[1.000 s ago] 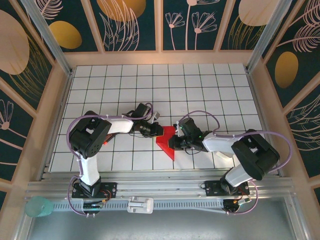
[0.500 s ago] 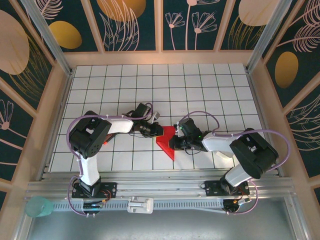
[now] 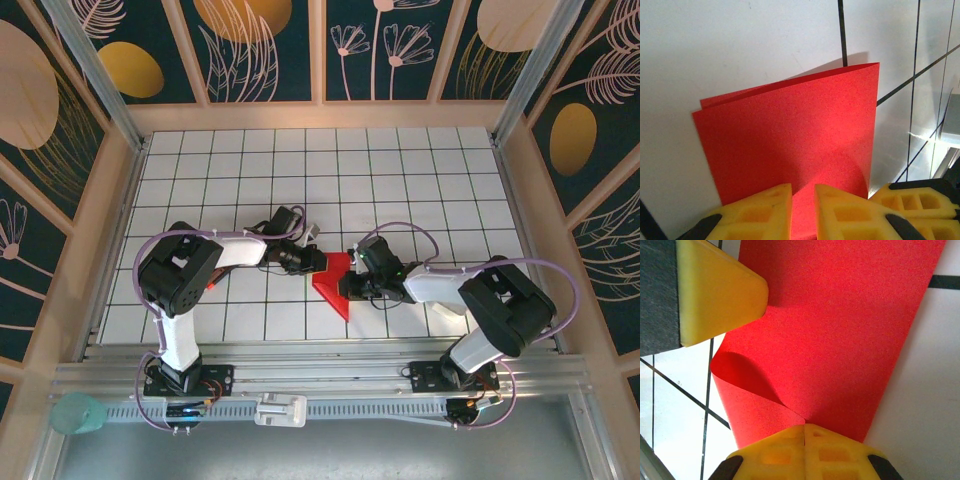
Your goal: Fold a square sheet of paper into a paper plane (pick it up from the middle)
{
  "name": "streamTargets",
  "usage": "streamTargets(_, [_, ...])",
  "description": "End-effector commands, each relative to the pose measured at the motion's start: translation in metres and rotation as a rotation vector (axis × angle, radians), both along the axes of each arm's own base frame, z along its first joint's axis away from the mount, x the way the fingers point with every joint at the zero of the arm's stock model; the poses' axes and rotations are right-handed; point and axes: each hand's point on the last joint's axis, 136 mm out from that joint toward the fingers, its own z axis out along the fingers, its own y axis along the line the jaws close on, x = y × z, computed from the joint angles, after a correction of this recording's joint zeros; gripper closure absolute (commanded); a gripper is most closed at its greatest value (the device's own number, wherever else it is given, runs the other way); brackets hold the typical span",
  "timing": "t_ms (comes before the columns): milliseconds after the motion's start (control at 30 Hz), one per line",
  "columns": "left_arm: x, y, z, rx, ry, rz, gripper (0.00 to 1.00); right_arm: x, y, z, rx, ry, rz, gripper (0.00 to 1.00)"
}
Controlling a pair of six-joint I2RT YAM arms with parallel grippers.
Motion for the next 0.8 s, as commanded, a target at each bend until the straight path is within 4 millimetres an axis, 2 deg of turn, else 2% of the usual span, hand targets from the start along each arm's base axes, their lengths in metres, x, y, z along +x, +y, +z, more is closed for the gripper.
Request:
streamTargets(0, [-0.005,0.013,-0.026,0.093,0.029,0.008,0.79,-0.005,-0.005,-0.010,-0.019,0.008,-0.004,0.95])
streamTargets(567, [-0.005,0.013,-0.025,0.093,0.025,0.011,0.79,-0.003,-0.004,0.005,0.025,-0.031,-0.054,0.97])
streamTargets(767, [-0.005,0.013,-0.026,0.094,0.028,0.011,0.79,-0.004,-0.006,0.002,0.025,-0.026,-0.062,0.98])
